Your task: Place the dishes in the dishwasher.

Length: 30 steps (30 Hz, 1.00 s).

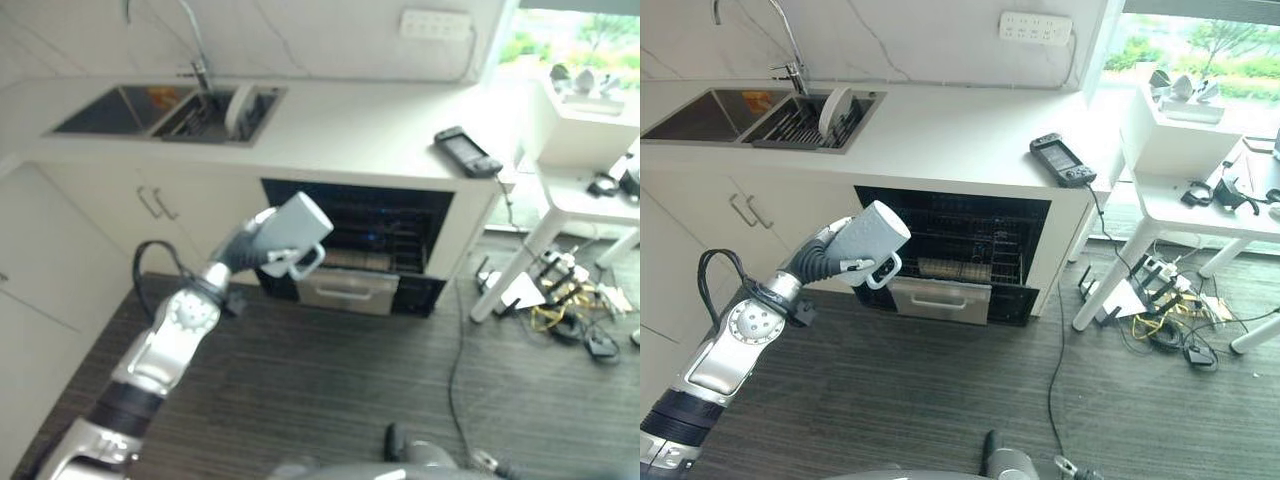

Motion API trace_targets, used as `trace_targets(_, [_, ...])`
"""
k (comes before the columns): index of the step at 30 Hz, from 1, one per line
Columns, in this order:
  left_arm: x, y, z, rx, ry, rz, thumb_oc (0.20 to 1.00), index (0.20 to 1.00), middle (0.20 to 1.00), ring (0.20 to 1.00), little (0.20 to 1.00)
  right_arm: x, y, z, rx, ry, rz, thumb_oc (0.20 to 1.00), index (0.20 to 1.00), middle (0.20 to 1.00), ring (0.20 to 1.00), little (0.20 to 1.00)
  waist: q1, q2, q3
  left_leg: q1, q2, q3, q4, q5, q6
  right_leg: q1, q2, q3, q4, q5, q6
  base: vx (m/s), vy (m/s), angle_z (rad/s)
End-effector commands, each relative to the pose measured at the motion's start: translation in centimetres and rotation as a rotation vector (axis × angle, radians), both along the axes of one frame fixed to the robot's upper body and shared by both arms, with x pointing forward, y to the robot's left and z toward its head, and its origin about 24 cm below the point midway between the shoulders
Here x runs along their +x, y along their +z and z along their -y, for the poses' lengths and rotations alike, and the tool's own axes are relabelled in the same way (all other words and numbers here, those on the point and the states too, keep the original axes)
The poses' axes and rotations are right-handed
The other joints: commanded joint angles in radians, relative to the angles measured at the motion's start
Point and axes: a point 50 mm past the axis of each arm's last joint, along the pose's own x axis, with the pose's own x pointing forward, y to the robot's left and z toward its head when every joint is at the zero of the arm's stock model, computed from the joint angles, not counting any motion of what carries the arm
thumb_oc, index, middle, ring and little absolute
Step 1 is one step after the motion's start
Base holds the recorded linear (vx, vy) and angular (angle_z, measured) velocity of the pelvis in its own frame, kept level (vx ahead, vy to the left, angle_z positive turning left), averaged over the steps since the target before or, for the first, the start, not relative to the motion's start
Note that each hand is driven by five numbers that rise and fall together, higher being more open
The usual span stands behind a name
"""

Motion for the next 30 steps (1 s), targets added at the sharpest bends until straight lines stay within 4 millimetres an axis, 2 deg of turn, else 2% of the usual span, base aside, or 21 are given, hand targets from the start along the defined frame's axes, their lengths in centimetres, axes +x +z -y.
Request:
trace_targets(1, [0.1,4.7,0.7,-0.066,-0.079,0.218,0.2,0.2,0.2,0.2,0.2,-1.4,0.5,2.0,-0.048,-0.074,-0.036,1.0,1.0,1.0,1.0,1.0,-0.04,0.005,0.007,0.031,-0.005,0.051,-0.275,0.078,0.042,0.094,-0.036,0.031,-0.063,0.021,0.106,0.21,0.135,-0.24])
trace_targets(2, [0.0,4.5,0.7,-0.066,-0.081,0.22,0.2,0.2,0.2,0.2,0.2,-1.2,0.6,2.2,-0.053,-0.076,-0.031,1.0,1.0,1.0,1.0,1.0,-0.038,0.013,0.006,0.042,0.002,0.041,-0.341,0.094,0.033,0.099,-0.033,0.033,-0.071,0.02,0.11,0.21,0.235,-0.28])
trace_targets(4, [-0.3,4.4,0.8,-0.069,-0.077,0.227,0.2,0.2,0.2,0.2,0.2,-0.8,0.9,2.9,-0.066,-0.086,-0.026,1.0,1.0,1.0,1.0,1.0,-0.03,0.031,0.006,0.065,0.028,0.003,-0.556,0.166,0.004,0.122,-0.027,0.047,-0.095,0.015,0.12,0.22,0.346,-0.32])
trace_targets(6, [0.1,4.4,1.5,-0.076,-0.097,0.238,0.2,0.2,0.2,0.2,0.2,-1.8,0.9,3.3,-0.067,-0.13,-0.037,1.0,1.0,1.0,1.0,1.0,-0.05,0.044,0.003,0.093,0.058,0.055,-0.65,0.158,-0.014,0.139,-0.069,0.028,-0.105,0.003,0.146,0.2,0.483,-0.47])
trace_targets(8, [0.5,4.7,1.5,-0.06,-0.085,0.248,0.2,0.2,0.2,0.2,0.2,-2.5,0.6,2.6,-0.05,-0.134,-0.048,1.0,1.0,1.0,1.0,1.0,-0.058,0.048,0.0,0.129,0.039,0.06,-0.661,0.129,-0.006,0.135,-0.115,0.016,-0.106,0.021,0.184,0.1,0.326,-0.36])
trace_targets(11, [0.8,5.1,0.8,-0.043,-0.048,0.254,0.2,0.2,0.2,0.2,0.2,-2.9,0.3,2.1,-0.039,-0.125,-0.067,1.0,1.0,1.0,1.0,1.0,-0.053,0.037,-0.005,0.131,0.002,0.065,-0.618,0.077,0.024,0.145,-0.155,0.026,-0.112,0.036,0.214,0.07,0.246,-0.15])
trace_targets(13, [0.9,5.3,0.4,-0.036,-0.029,0.252,0.2,0.2,0.2,0.2,0.2,-3.1,0.3,1.9,-0.04,-0.112,-0.081,1.0,1.0,1.0,1.0,1.0,-0.049,0.029,-0.011,0.125,-0.022,0.072,-0.578,0.043,0.047,0.147,-0.175,0.036,-0.108,0.046,0.219,0.08,0.354,-0.31])
trace_targets(14, [1.2,5.4,0.2,-0.029,-0.028,0.245,0.2,0.2,0.2,0.2,0.2,-3.2,0.1,1.6,-0.028,-0.138,-0.07,1.0,1.0,1.0,1.0,1.0,-0.042,0.025,-0.018,0.124,-0.044,0.077,-0.554,0.019,0.075,0.144,-0.195,0.033,-0.079,0.05,0.214,0.06,0.443,-0.28])
trace_targets(15, [1.2,5.5,-0.1,-0.016,-0.014,0.243,0.2,0.2,0.2,0.2,0.2,-3.1,-0.1,1.0,-0.007,-0.147,-0.067,1.0,1.0,1.0,1.0,1.0,-0.032,0.025,-0.02,0.14,-0.051,0.086,-0.57,0.02,0.091,0.122,-0.203,0.0,-0.014,0.064,0.205,0.07,0.397,-0.11])
trace_targets(17, [1.3,5.6,-0.4,-0.009,0.006,0.248,0.2,0.2,0.2,0.2,0.2,-3.0,-0.2,0.7,0.0,-0.123,-0.066,1.0,1.0,1.0,1.0,1.0,-0.022,0.017,-0.026,0.156,-0.057,0.096,-0.593,0.025,0.092,0.107,-0.195,-0.024,-0.034,0.073,0.202,0.06,0.096,-0.3])
trace_targets(18, [1.2,5.8,-0.5,-0.008,0.012,0.253,0.2,0.2,0.2,0.2,0.2,-2.7,-0.2,0.6,0.003,-0.111,-0.061,1.0,1.0,1.0,1.0,1.0,-0.019,0.01,-0.027,0.163,-0.061,0.098,-0.603,0.024,0.088,0.094,-0.191,-0.028,-0.068,0.1,0.208,0.05,-0.073,-0.37])
trace_targets(19, [1.1,6.0,-0.7,-0.003,0.017,0.263,0.2,0.2,0.2,0.2,0.2,-2.2,-0.2,0.6,0.006,-0.098,-0.047,1.0,1.0,1.0,1.0,1.0,-0.019,0.001,-0.024,0.171,-0.063,0.091,-0.613,0.019,0.087,0.056,-0.175,-0.005,-0.101,0.135,0.22,0.05,-0.108,-0.27])
trace_targets(20, [1.0,6.1,-0.7,-0.004,0.017,0.263,0.2,0.2,0.2,0.2,0.2,-1.9,-0.1,0.6,0.005,-0.093,-0.04,1.0,1.0,1.0,1.0,1.0,-0.02,0.0,-0.024,0.171,-0.061,0.086,-0.617,0.017,0.089,0.04,-0.165,0.019,-0.105,0.14,0.222,0.05,-0.184,-0.06])
trace_targets(21, [1.1,6.1,-0.4,0.0,-0.001,0.264,0.2,0.2,0.2,0.2,0.2,-1.7,-0.1,0.6,0.01,-0.108,-0.025,1.0,1.0,1.0,1.0,1.0,-0.017,-0.007,-0.025,0.156,-0.061,0.068,-0.608,0.016,0.095,0.049,-0.152,0.059,-0.104,0.127,0.22,0.05,-0.221,0.27])
trace_targets(22, [1.1,6.0,0.0,0.005,-0.014,0.267,0.2,0.2,0.2,0.2,0.2,-1.2,-0.1,0.3,0.017,-0.112,-0.011,1.0,1.0,1.0,1.0,1.0,-0.013,-0.015,-0.025,0.141,-0.058,0.063,-0.593,0.016,0.096,0.057,-0.141,0.057,-0.102,0.116,0.217,0.05,-0.27,0.76])
trace_targets(24, [1.2,5.5,0.4,0.014,-0.021,0.263,0.2,0.2,0.2,0.2,0.2,-1.0,-0.2,-0.1,0.023,-0.064,-0.028,1.0,1.0,1.0,1.0,1.0,-0.017,-0.03,-0.027,0.125,-0.034,0.09,-0.546,0.007,0.078,0.076,-0.123,0.049,-0.121,0.094,0.212,0.06,-0.253,0.92])
trace_targets(25, [1.2,5.4,0.5,0.016,-0.02,0.265,0.2,0.2,0.2,0.2,0.2,-1.1,-0.3,-0.1,0.02,-0.037,-0.047,1.0,1.0,1.0,1.0,1.0,-0.021,-0.04,-0.027,0.12,-0.034,0.092,-0.487,-0.022,0.076,0.081,-0.126,0.058,-0.128,0.092,0.207,0.09,-0.15,0.73])
trace_targets(26, [1.1,5.4,0.5,0.011,-0.014,0.274,0.2,0.2,0.2,0.2,0.2,-1.1,-0.2,0.1,0.008,-0.01,-0.064,1.0,1.0,1.0,1.0,1.0,-0.015,-0.047,-0.023,0.102,-0.038,0.062,-0.415,-0.022,0.067,0.085,-0.122,0.071,-0.131,0.09,0.198,0.06,-0.021,0.74])
trace_targets(27, [0.7,5.3,0.4,-0.002,0.001,0.286,0.2,0.2,0.2,0.2,0.2,-0.8,0.2,0.9,-0.02,0.009,-0.081,1.0,1.0,1.0,1.0,1.0,0.006,-0.05,-0.007,0.05,-0.033,-0.025,-0.353,0.018,0.041,0.096,-0.106,0.083,-0.147,0.093,0.188,0.0,0.042,0.54])
trace_targets(29, [0.7,5.6,0.5,-0.005,-0.014,0.305,0.2,0.2,0.2,0.2,0.2,-0.2,0.5,1.7,-0.029,-0.031,-0.054,1.0,1.0,1.0,1.0,1.0,0.009,-0.042,0.0,0.049,0.028,-0.007,-0.452,0.049,0.019,0.094,-0.106,0.057,-0.166,0.1,0.186,-0.08,0.156,0.22])
trace_targets(30, [1.1,6.3,1.4,0.002,-0.058,0.307,0.2,0.2,0.2,0.2,0.2,1.0,1.0,2.5,-0.029,-0.086,-0.002,1.0,1.0,1.0,1.0,1.0,-0.002,-0.026,0.003,0.081,0.085,0.071,-0.605,0.104,-0.011,0.106,-0.116,-0.006,-0.212,0.113,0.198,-0.09,0.258,0.26])
